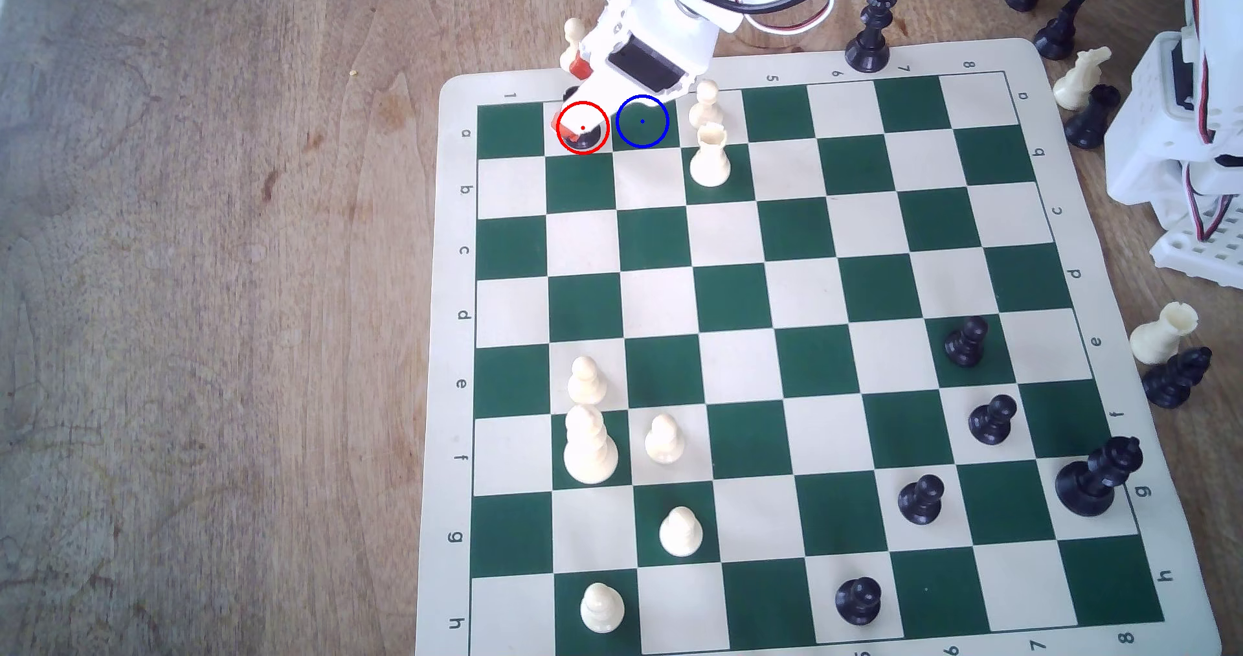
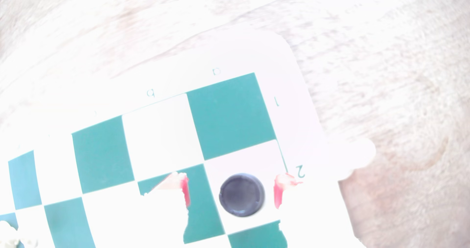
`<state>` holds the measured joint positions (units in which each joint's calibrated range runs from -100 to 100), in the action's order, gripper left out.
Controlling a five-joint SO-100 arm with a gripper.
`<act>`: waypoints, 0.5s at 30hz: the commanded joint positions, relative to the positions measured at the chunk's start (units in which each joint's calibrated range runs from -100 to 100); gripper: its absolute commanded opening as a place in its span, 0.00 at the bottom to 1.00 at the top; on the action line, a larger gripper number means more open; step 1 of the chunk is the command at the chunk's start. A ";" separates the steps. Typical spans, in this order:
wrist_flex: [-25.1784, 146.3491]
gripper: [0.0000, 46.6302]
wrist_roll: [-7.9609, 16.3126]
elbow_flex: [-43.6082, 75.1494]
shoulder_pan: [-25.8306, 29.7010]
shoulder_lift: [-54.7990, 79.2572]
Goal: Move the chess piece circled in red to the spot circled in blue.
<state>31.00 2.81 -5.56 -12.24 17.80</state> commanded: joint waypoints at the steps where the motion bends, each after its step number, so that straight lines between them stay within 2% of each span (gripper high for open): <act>1: -2.74 0.41 0.39 0.12 0.08 -0.57; 9: -3.15 0.41 0.54 0.12 0.00 0.19; 15: -3.31 0.36 0.54 0.03 -0.08 0.11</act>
<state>28.61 3.25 -6.28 -12.17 19.98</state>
